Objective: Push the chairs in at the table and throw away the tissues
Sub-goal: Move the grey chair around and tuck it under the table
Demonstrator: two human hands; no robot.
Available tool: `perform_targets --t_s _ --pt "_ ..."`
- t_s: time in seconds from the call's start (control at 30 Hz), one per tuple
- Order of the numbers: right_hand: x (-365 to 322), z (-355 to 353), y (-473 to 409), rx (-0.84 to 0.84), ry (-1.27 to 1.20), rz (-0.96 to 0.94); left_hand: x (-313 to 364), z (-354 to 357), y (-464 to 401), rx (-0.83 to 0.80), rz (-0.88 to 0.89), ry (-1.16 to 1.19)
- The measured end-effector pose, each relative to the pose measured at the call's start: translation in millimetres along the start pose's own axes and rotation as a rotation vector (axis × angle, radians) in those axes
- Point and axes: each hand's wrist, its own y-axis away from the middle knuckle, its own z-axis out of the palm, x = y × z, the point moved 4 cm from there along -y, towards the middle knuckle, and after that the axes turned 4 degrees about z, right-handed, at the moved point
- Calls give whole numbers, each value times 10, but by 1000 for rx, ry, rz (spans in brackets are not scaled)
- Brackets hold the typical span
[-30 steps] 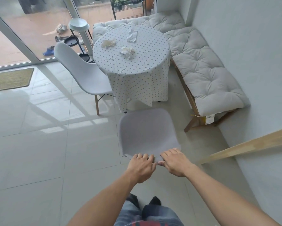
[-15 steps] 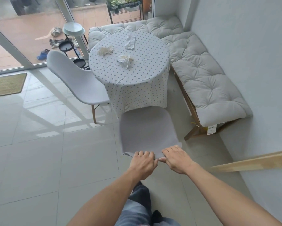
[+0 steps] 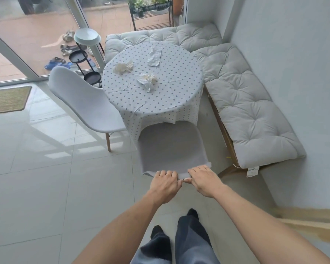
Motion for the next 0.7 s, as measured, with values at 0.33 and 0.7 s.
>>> perform_targets --t_s 0.33,0.7 --pt "480 -400 -597 -64 -14 -23 -74 -275 -714 -77 -162 37" --pt "583 -522 -737 -79 -59 30 -104 -328 -843 -110 -280 76"
